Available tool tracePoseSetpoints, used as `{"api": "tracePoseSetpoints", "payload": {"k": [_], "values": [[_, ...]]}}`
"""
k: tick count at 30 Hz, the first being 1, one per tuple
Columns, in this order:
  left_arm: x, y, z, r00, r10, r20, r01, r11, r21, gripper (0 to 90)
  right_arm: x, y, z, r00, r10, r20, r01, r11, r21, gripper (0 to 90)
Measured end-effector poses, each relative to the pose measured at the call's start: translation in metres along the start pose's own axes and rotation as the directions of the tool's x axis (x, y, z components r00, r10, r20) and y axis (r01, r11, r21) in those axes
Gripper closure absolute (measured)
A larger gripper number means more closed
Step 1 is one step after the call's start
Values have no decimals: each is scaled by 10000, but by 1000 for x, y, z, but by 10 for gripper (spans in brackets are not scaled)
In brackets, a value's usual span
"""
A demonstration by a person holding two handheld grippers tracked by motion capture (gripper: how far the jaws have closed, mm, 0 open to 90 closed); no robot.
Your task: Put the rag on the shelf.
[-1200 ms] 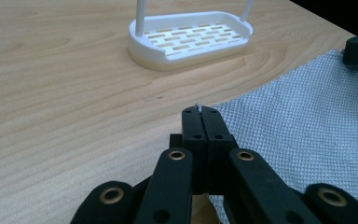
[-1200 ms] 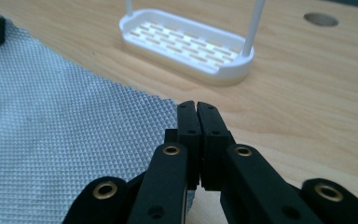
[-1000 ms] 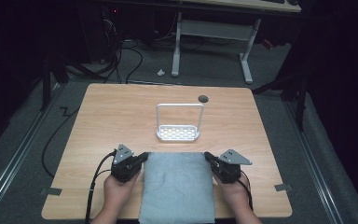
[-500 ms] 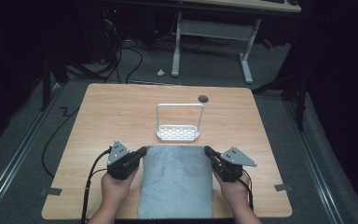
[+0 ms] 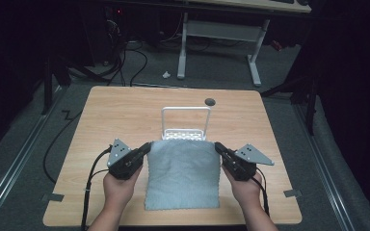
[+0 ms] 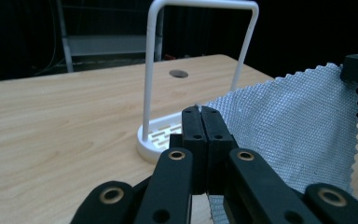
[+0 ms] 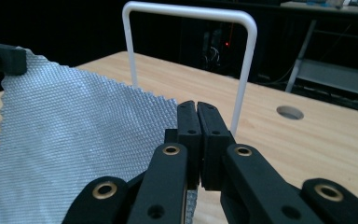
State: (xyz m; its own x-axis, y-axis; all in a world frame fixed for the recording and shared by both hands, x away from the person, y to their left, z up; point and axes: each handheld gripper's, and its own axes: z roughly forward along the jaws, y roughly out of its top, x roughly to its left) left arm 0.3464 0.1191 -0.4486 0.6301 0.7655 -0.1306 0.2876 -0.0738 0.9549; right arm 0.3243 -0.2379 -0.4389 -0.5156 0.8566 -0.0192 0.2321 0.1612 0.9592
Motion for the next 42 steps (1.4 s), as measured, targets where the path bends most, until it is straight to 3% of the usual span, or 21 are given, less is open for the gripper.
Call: {"api": "tracePoseSetpoints", "payload": {"k": [4, 10, 15, 26, 38, 39, 42], "values": [[-1, 13, 1, 9995, 315, -7, -315, 9993, -217, 896, 0, 12, -4, 10000, -67, 49, 68, 9995, -322, 897], [2, 28, 3, 9990, 439, -53, -441, 9983, -376, 896, -3, 22, -5, 9997, -84, 216, 94, 9990, -448, 897], [5, 38, 4, 9992, 392, -96, -398, 9973, -618, 896, -9, 33, -4, 9994, 200, 271, -183, 9979, -617, 898], [9, 65, 12, 9971, 729, -211, -746, 9928, -940, 896, -15, 60, -8, 9991, 43, 431, 1, 9950, -1004, 897], [22, 103, 21, 9906, 1308, -398, -1349, 9826, -1277, 896, -31, 89, 14, 9977, -80, 680, 159, 9930, -1172, 898], [27, 108, 25, 9921, 1202, -358, -1240, 9829, -1365, 896, -32, 92, 16, 9977, 14, 677, 69, 9925, -1219, 898], [33, 116, 32, 9893, 1375, -492, -1431, 9796, -1411, 896, -37, 100, 23, 9978, 17, 667, 67, 9920, -1260, 898]]}}
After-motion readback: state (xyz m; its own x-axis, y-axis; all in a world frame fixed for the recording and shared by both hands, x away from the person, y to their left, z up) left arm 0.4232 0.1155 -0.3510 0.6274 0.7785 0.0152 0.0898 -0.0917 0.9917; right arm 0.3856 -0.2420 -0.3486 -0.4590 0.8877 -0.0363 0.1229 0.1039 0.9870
